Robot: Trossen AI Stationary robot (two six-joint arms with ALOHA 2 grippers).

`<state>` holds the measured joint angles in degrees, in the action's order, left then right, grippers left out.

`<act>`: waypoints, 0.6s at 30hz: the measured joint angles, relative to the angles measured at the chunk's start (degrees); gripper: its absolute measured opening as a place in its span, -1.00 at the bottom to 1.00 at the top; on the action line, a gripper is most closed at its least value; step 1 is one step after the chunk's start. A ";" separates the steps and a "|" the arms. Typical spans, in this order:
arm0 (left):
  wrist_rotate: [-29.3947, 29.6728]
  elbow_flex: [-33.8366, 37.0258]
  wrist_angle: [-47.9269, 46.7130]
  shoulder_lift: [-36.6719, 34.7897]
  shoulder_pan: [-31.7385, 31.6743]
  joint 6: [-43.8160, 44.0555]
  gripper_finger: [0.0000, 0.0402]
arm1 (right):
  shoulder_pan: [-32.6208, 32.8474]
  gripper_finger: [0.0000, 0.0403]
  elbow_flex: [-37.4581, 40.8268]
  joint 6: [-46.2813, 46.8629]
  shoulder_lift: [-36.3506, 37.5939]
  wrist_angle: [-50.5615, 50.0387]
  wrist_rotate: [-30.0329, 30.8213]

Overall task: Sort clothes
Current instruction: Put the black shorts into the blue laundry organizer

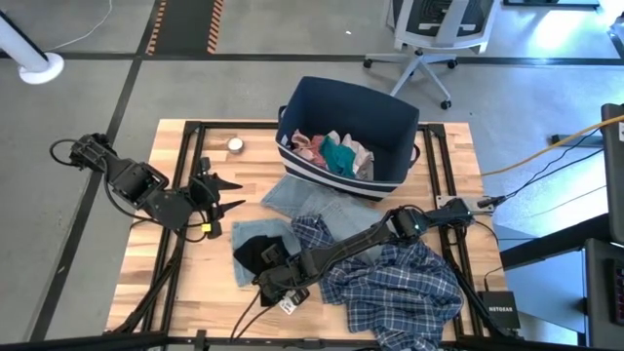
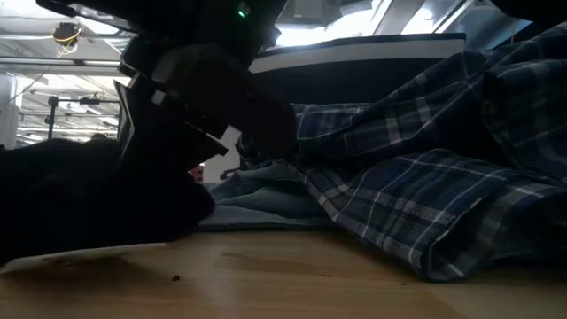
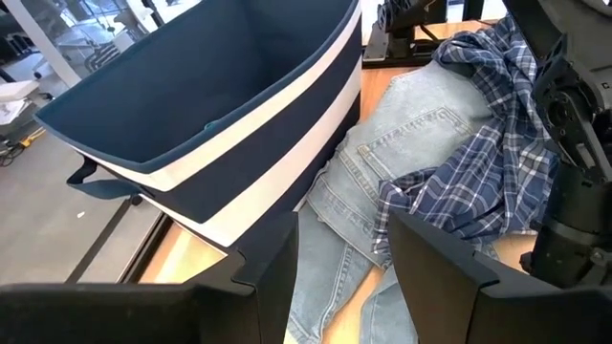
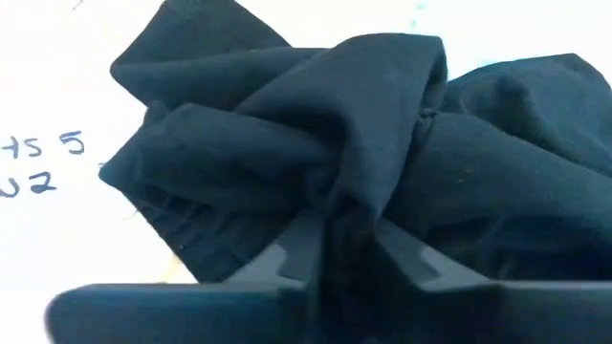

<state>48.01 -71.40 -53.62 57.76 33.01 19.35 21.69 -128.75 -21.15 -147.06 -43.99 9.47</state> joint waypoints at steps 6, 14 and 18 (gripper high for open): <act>0.00 0.00 -0.01 0.04 0.00 -0.01 -0.21 | 0.01 -0.92 0.00 0.52 0.28 -0.95 -0.04; 0.00 0.00 -0.01 0.04 0.00 0.05 -0.21 | 0.69 -0.82 -6.12 2.36 1.30 -8.83 -0.04; -0.01 0.00 -0.06 0.04 0.00 0.33 -0.21 | 0.97 -0.92 -5.36 1.99 4.17 -9.42 0.05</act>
<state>47.99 -71.40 -53.68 57.80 33.01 19.69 22.66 -134.11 -19.16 -142.90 -53.41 9.52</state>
